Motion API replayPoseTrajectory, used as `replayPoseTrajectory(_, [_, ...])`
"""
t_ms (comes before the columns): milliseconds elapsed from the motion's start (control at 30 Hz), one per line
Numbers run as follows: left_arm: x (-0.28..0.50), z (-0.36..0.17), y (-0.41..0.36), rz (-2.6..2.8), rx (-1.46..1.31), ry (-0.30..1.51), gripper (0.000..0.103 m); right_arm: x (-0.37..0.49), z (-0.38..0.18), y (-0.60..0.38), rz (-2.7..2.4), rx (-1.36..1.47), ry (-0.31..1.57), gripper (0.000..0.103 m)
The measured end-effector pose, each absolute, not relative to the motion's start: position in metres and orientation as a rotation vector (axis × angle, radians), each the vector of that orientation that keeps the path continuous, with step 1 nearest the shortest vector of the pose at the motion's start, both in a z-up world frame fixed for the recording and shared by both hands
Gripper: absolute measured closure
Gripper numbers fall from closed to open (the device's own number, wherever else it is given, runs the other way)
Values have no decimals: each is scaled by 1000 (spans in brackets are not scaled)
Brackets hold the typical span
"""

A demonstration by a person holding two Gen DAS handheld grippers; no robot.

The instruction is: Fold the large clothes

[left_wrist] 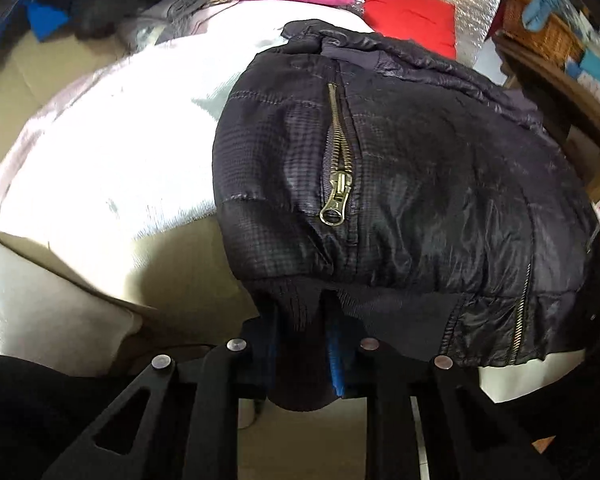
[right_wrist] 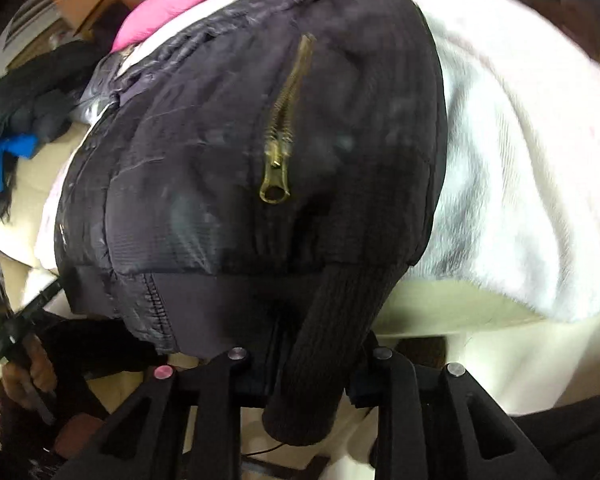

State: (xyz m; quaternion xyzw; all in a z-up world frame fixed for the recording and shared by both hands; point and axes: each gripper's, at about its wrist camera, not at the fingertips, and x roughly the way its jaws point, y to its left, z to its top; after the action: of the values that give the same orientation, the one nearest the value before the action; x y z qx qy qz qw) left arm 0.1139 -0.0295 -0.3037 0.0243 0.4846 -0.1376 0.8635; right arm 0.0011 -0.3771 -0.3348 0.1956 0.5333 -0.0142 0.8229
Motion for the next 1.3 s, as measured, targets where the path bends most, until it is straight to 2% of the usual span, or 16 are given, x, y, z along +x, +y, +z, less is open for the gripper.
replayPoseTrajectory(233, [112,-306,-28,-284,94,997,81,5,-333,-360,-42,337,1121,74])
replayPoseTrajectory(533, [109,-304,-28,-286,109,988,81,2,-319,-335,-46,224,1077,83])
replayPoseTrajectory(700, [107,-303,-31,-281,124,981,81,-10,-286,-339,46,287,975,84])
replayPoseTrajectory(767, [108,-305,-32,-271,134,994,80,-8,-290,-342,45,302,1005,84])
replayPoseTrajectory(833, [111,-312,-37,-273,151,1036,58,-4,-306,-350,21,327,1074,81])
replayPoseTrajectory(867, [111,-316,-39,-273,162,1060,38,0,-317,-355,-2,364,1116,81])
replayPoseTrajectory(967, [108,-324,-51,-323,203,1091,37,9,-329,-363,-17,435,1147,79])
replayPoseTrajectory(1033, [105,-321,-55,-347,210,1072,43,11,-331,-364,-14,443,1158,72])
replayPoseTrajectory(1100, [107,-317,-49,-338,174,1060,75,11,-332,-364,1,456,1171,67])
replayPoseTrajectory(1167, [111,-314,-38,-345,101,1068,88,9,-333,-362,18,447,1167,67])
replayPoseTrajectory(1200, [112,-311,-34,-354,67,1069,93,6,-330,-359,34,412,1150,69])
replayPoseTrajectory(1267, [110,-303,-32,-370,56,1048,95,1,-320,-358,30,357,1127,82])
replayPoseTrajectory(1300, [108,-296,-33,-382,66,1031,95,-2,-314,-355,25,330,1110,83])
